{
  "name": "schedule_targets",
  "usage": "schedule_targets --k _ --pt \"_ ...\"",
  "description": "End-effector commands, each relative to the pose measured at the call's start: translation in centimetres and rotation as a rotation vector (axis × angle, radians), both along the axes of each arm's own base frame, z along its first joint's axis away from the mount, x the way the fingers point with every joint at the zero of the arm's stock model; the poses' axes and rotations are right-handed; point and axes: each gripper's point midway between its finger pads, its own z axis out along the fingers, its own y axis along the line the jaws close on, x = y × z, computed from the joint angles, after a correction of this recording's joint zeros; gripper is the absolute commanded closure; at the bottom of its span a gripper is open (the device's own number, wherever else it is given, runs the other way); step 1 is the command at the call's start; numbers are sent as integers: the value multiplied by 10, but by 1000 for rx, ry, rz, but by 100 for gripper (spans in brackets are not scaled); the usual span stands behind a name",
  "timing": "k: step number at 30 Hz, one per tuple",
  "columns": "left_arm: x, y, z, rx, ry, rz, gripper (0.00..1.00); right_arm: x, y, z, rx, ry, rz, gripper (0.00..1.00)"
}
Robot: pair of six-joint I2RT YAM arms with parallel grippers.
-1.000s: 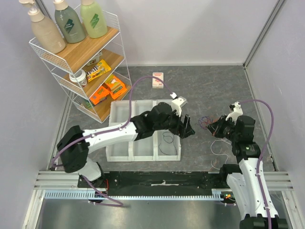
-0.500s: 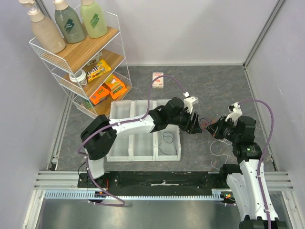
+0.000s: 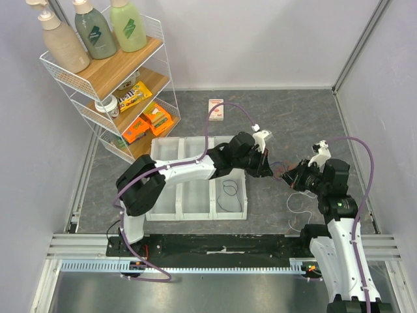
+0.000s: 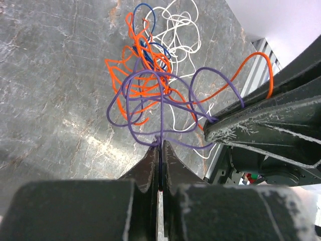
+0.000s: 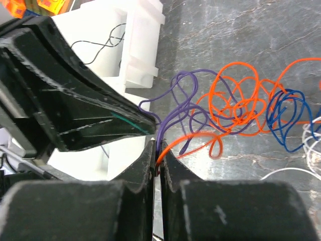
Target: Untangle the cables
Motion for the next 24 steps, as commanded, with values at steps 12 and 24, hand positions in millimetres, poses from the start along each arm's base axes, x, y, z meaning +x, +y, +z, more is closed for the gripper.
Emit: schedule_targets --k 12,24 --pt "-74 36 142 -246 -137 -124 98 30 17 -45 181 95 0 55" --pt "-113 73 293 -520 -269 -186 98 47 -28 -92 42 253 -284 50"
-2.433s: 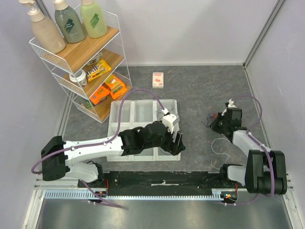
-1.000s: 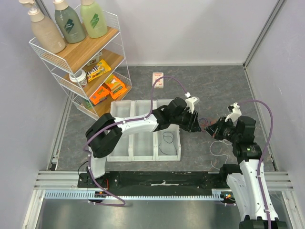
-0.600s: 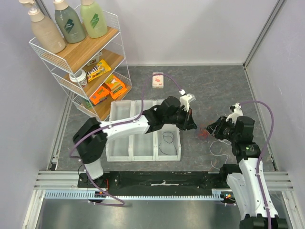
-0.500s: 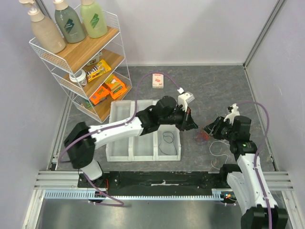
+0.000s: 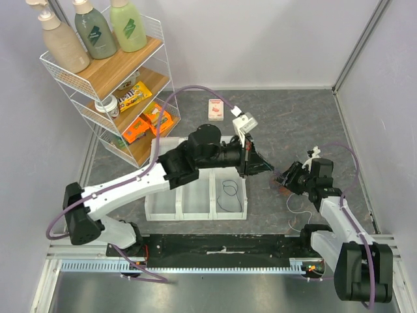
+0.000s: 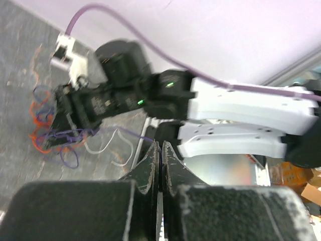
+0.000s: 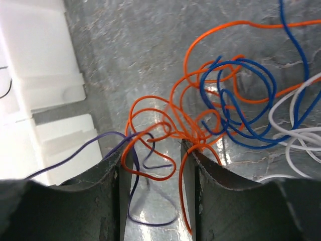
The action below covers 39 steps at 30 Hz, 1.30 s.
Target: Untangle the cables
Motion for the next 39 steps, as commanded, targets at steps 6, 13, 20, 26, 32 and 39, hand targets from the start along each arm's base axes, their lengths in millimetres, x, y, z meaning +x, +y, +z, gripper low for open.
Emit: schedule_targets --k 6,13,20,26,32,39 --pt "-70 88 165 -360 -209 -84 98 57 -50 -4 -138 -1 -284 51" --pt "-73 164 197 -392 -314 95 98 90 -73 -22 -228 78 -310 44" --pt "-73 184 205 -379 -342 138 98 88 -91 -24 -303 73 -324 34" --pt "-72 202 217 -390 -364 194 98 91 -97 -24 -314 37 -349 29" --pt "-72 231 254 -390 -412 261 98 88 -95 -38 -310 68 -336 23" --pt "-95 255 292 -481 -471 212 98 84 -99 -47 -331 93 -354 15"
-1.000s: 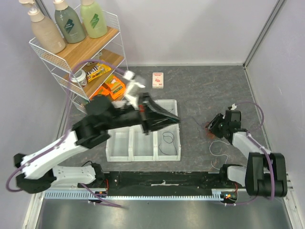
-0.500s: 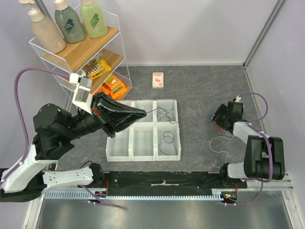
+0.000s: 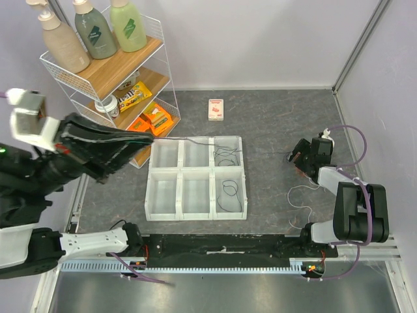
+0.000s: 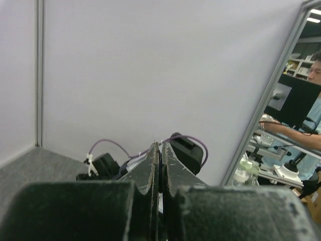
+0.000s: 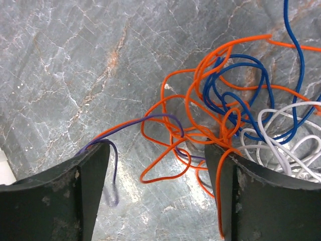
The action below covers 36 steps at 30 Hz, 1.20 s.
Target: Untangle the cables
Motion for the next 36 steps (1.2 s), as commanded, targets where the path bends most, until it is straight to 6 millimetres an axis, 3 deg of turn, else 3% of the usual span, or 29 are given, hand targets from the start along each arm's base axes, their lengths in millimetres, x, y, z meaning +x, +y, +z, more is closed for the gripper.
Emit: schedule_targets --k 1,5,10,14,18,19,20,22,27,29,31,32,33,36 --pt "-8 20 18 -26 -69 18 98 -14 -9 -16 -40 58 -25 13" --pt "-12 38 25 -65 -69 45 98 -15 -11 -9 -58 26 -29 7" --pt "-15 44 29 -78 -74 43 98 -16 -14 -8 -64 22 -44 5" --pt "-13 54 39 -80 -90 83 98 -16 -14 -11 -63 39 -46 14" --pt "-7 72 48 -76 -97 162 98 -13 -11 -2 -60 5 -19 14" --pt "1 78 47 -79 -81 212 98 -12 -9 2 -58 -17 -9 17" --pt "6 81 45 -75 -71 242 98 -11 -7 6 -53 -43 1 27" --pt "12 82 40 -67 -55 272 98 -12 -6 10 -58 -61 6 31" --pt "21 47 16 -8 -22 230 98 -11 -6 12 -56 -77 8 32" --pt "28 33 7 30 -10 230 98 -10 -6 12 -57 -78 9 42" --pt "40 33 4 48 8 290 98 -11 -7 11 -57 -72 -5 64" --pt "44 38 6 43 10 317 98 -12 -9 11 -63 -68 -15 67" --pt "46 42 9 36 7 339 98 -12 -9 11 -60 -66 -13 64" --pt "50 44 11 39 -8 367 98 -10 -6 16 -59 -84 10 36"
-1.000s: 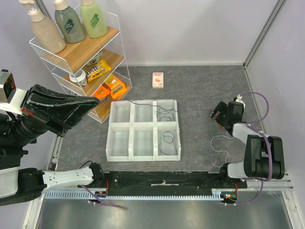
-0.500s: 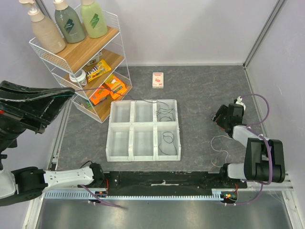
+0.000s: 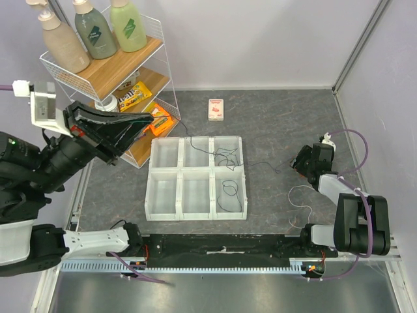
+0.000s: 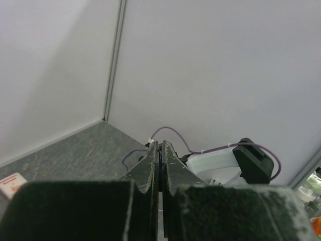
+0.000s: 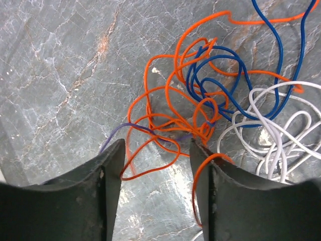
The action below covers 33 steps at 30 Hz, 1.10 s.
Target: Untangle the cables
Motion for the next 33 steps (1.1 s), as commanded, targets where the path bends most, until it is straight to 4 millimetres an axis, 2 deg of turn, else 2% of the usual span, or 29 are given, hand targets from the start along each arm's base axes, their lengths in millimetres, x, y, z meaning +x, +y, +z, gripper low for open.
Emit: schedule_targets --k 1,6,8,14,16,20,22,24,27,28,29,32,33 --pt "9 15 9 -7 -45 89 98 7 -3 14 -24 -59 7 29" --pt "25 -17 -22 78 12 87 98 3 -6 21 -42 -79 4 17" --pt "29 -23 -27 95 20 92 98 0 -9 23 -54 -83 -13 13" --pt "29 -25 -29 102 20 86 98 -3 -9 39 -45 -94 -33 6" --pt "29 -27 -34 111 23 80 98 -10 -7 44 -30 -53 -41 2" --pt "25 -35 -43 108 16 45 98 -23 8 65 -5 -35 13 9" --pt "24 -38 -47 107 9 30 98 -27 14 82 -27 -67 31 16" --pt "25 -40 -50 117 5 29 98 -31 11 100 -79 -112 8 16" --pt "25 -41 -53 121 6 29 98 -23 25 118 -65 -165 99 15" --pt "25 -43 -56 127 8 23 98 -20 40 116 -75 -147 156 14" --pt "24 -43 -57 127 10 20 98 -18 46 112 -99 -110 186 14" --pt "24 -45 -61 125 18 11 98 -15 36 88 -231 38 162 13" --pt "23 -46 -63 127 20 7 98 -11 39 83 -227 52 183 14"
